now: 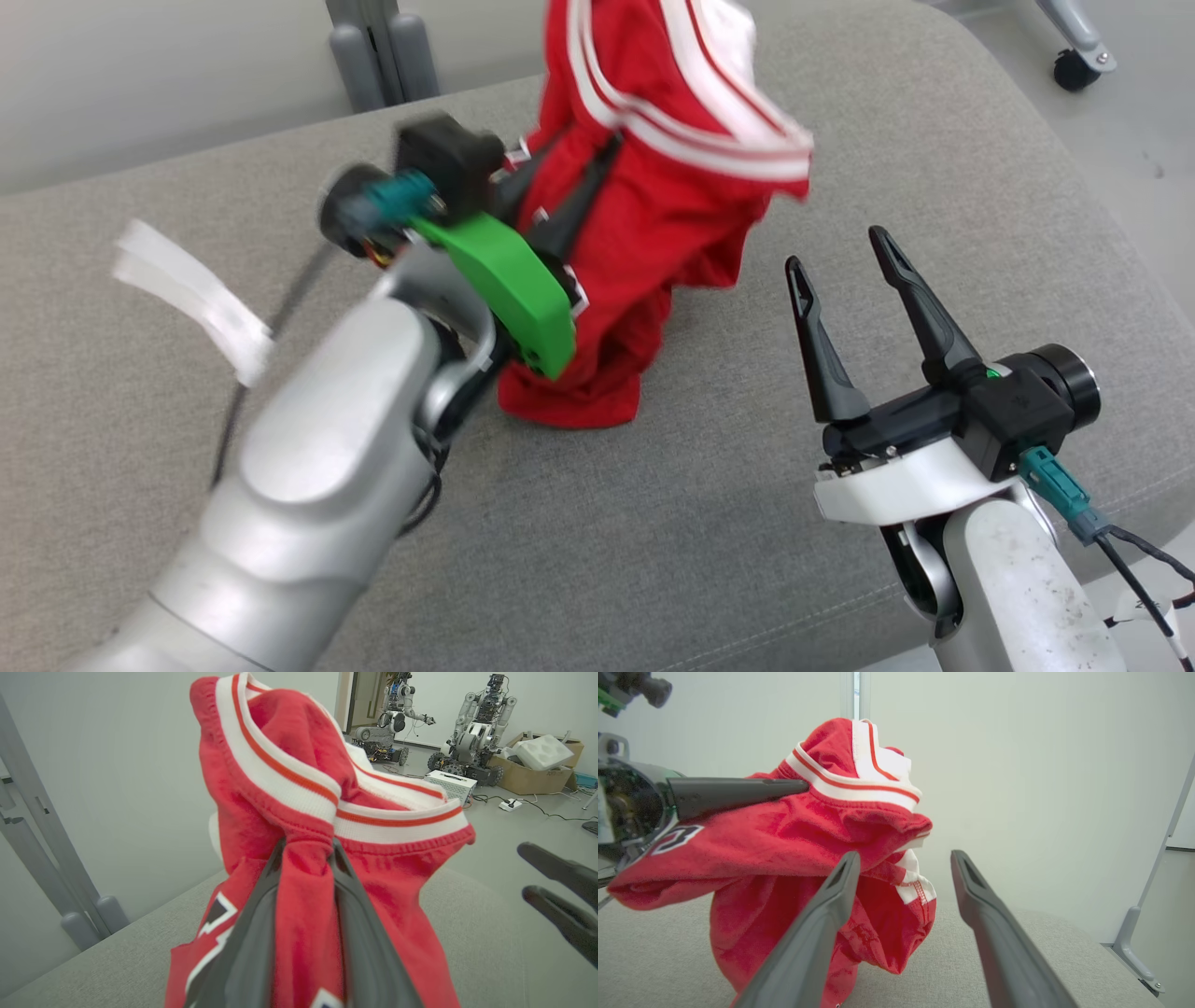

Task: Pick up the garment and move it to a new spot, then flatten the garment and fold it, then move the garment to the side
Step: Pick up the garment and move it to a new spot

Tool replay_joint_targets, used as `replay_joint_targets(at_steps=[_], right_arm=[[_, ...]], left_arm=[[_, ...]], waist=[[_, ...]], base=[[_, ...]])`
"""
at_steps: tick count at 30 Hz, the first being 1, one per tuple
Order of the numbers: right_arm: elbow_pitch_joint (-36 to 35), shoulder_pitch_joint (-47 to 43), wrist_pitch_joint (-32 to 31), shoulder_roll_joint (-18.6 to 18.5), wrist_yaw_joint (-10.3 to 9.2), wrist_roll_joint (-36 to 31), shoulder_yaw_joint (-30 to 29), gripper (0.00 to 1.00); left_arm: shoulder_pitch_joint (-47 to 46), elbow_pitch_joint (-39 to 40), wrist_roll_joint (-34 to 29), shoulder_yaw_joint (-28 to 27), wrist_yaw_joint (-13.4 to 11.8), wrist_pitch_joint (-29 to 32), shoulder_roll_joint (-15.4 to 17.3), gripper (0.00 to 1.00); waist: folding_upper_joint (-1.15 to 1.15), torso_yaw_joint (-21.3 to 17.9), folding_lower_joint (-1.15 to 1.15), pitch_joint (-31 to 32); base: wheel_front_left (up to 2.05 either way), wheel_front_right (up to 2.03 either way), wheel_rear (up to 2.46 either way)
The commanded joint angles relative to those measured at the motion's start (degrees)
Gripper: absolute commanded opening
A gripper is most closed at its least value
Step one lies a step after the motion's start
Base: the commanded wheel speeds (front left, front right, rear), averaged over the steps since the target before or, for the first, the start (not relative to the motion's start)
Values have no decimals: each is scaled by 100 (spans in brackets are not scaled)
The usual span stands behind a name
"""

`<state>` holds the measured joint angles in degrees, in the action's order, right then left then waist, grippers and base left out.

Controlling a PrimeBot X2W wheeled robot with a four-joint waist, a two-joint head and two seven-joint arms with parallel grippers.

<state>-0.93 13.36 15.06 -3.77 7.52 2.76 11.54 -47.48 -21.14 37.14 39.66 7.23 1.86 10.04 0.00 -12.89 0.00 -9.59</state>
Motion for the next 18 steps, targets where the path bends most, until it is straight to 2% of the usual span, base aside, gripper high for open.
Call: replay_joint_targets(at_steps=[1, 5, 10, 11, 12, 15, 18], right_arm=[[-26, -20, 18, 32, -6, 22, -42, 100], [-63, 39, 18, 48, -6, 35, -90, 100], [-59, 111, 18, 56, -6, 31, -53, 100], [-46, 111, 18, 60, -6, 30, -36, 100], [-35, 107, 18, 61, -6, 26, -31, 100], [15, 69, 18, 60, -6, 6, -4, 100], [60, -10, 18, 55, -6, -9, 4, 100]], left_arm=[[58, -181, -246, 143, 4, -246, -70, 0], [233, -1038, -604, 638, 9, -821, -418, 0], [202, -1901, -739, 961, -36, -1401, -668, 0], [193, -2020, -715, 1008, -42, -1481, -687, 33], [171, -2087, -702, 1050, -49, -1533, -695, 100], [168, -1985, -571, 1203, -68, -1672, -714, 100], [247, -1726, -485, 1271, -232, -1710, -710, 100]], waist=[[0, -4, 0, -218], [0, 36, 0, -451], [0, 86, 0, -594], [0, 100, 0, -601], [0, 118, 0, -598], [0, 193, 0, -519], [0, 280, 0, -375]], base=[[0, 0, 0], [0, 0, 0], [0, 0, 0], [0, 0, 0], [0, 0, 0], [0, 0, 0], [0, 0, 0]])
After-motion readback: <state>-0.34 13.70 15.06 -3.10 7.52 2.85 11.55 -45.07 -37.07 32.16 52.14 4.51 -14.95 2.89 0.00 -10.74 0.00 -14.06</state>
